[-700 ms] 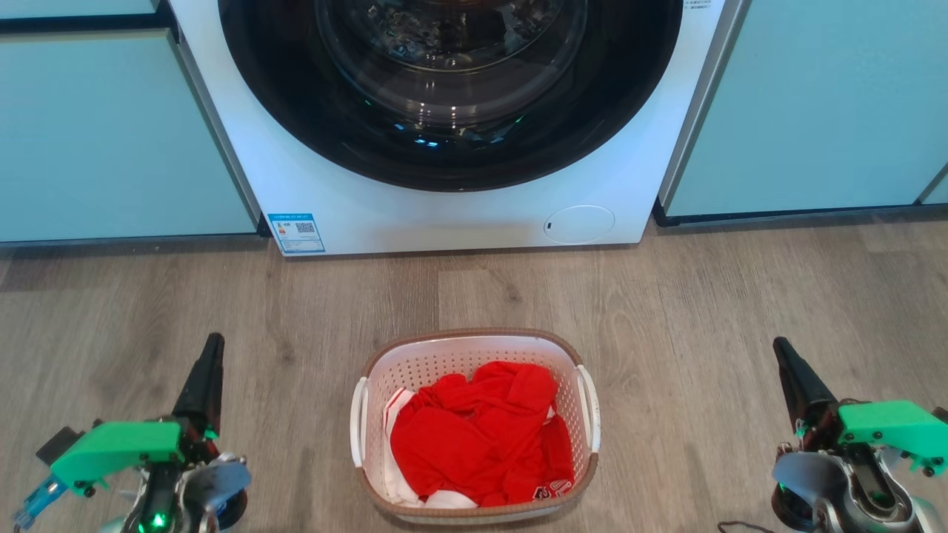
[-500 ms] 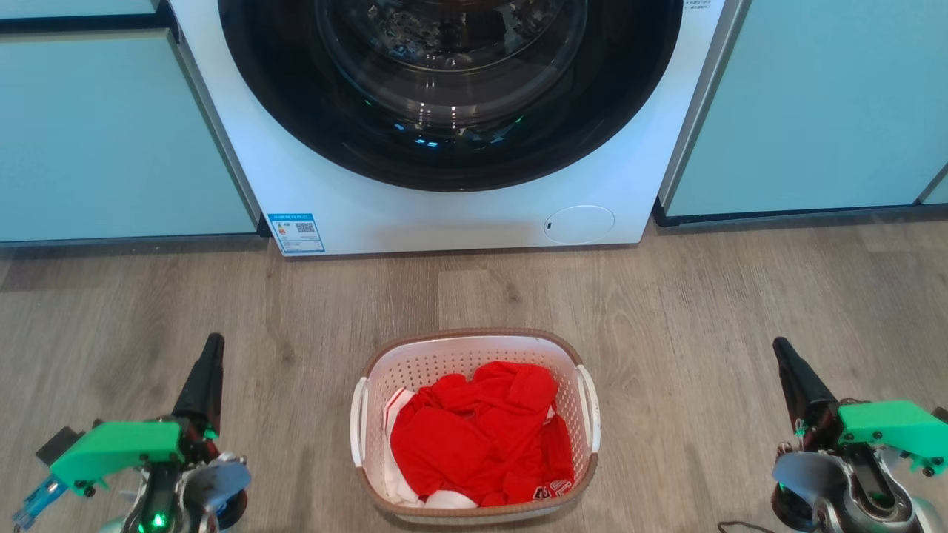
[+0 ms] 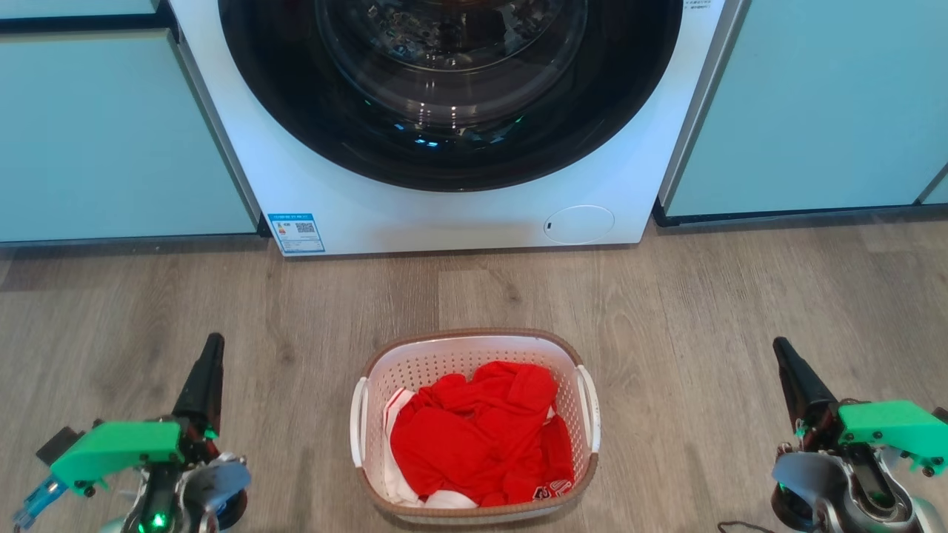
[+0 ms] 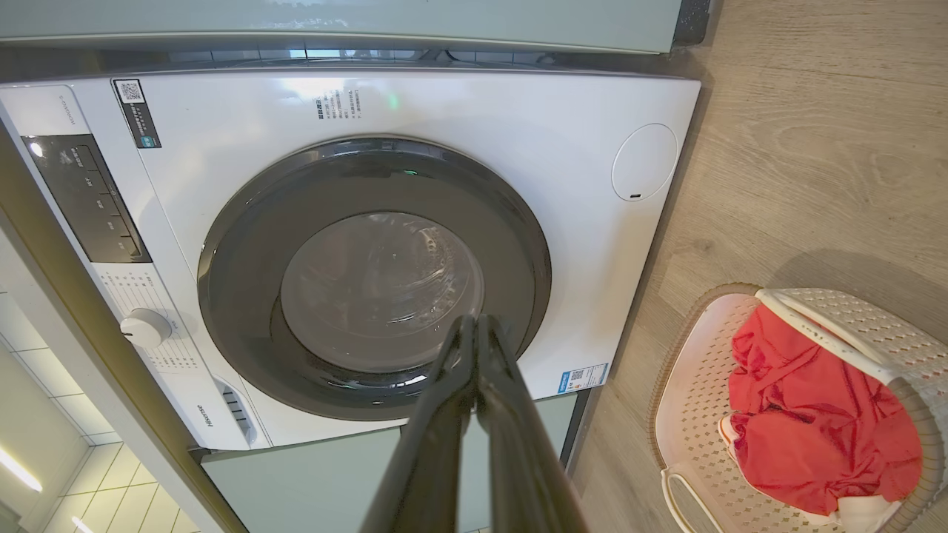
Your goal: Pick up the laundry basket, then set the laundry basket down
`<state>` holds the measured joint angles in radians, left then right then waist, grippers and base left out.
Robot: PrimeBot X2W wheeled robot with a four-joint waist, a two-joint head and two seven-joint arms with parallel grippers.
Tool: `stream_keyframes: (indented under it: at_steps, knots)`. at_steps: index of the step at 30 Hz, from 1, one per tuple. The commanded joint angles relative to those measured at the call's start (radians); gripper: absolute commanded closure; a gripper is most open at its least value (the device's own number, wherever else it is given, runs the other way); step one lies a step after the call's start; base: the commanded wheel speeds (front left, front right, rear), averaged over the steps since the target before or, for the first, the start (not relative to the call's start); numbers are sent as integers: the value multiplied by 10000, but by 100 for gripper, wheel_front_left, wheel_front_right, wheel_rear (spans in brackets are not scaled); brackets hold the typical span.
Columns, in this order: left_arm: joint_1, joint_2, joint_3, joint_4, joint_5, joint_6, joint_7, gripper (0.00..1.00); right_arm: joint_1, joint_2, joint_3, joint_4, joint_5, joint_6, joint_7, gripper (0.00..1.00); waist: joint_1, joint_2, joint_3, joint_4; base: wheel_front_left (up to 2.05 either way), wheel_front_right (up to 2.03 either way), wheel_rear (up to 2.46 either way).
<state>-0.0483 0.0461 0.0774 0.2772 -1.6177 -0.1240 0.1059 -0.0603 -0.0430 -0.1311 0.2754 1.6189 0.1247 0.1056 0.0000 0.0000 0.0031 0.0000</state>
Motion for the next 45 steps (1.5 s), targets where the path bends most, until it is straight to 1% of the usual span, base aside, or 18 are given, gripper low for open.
stream_keyframes:
  at_steps: [1, 5, 6, 9, 21, 29, 45]
  knots:
    - [-598, 42, 375, -322, 100, -67, 81, 100, -478, -74, 164, -307, -110, 60, 83, 100, 0, 0, 0, 0, 0, 0, 0]
    - [-598, 42, 375, -322, 100, -67, 81, 100, -478, -74, 164, -307, -110, 60, 84, 100, 0, 0, 0, 0, 0, 0, 0]
    - [6, 0, -9, 33, -3, 9, -9, 0, 3, 4, 1, 28, 2, 0, -7, 0, 0, 0, 0, 0, 0, 0, 0]
    - [276, -19, -38, 474, -3, 11, -22, 0, 228, 59, 35, 471, 1, -2, -20, 0, 0, 0, 2, -1, 0, 0, 0]
    - [222, -13, 131, 325, 120, 4, -372, 0, 229, 47, 31, 167, -194, 4, -370, 0, 0, 0, -54, -19, 0, 0, 0]
    - [157, -9, 304, 221, 362, -1, -607, 0, 156, 38, -43, -18, -550, 8, -604, 0, 0, 0, -93, -31, 0, 0, 0]
    - [-68, -2, 785, -389, 1267, -11, -1045, 0, -222, 22, -319, -824, -2280, 15, -1043, 0, 0, 0, -132, -27, 0, 0, 0]
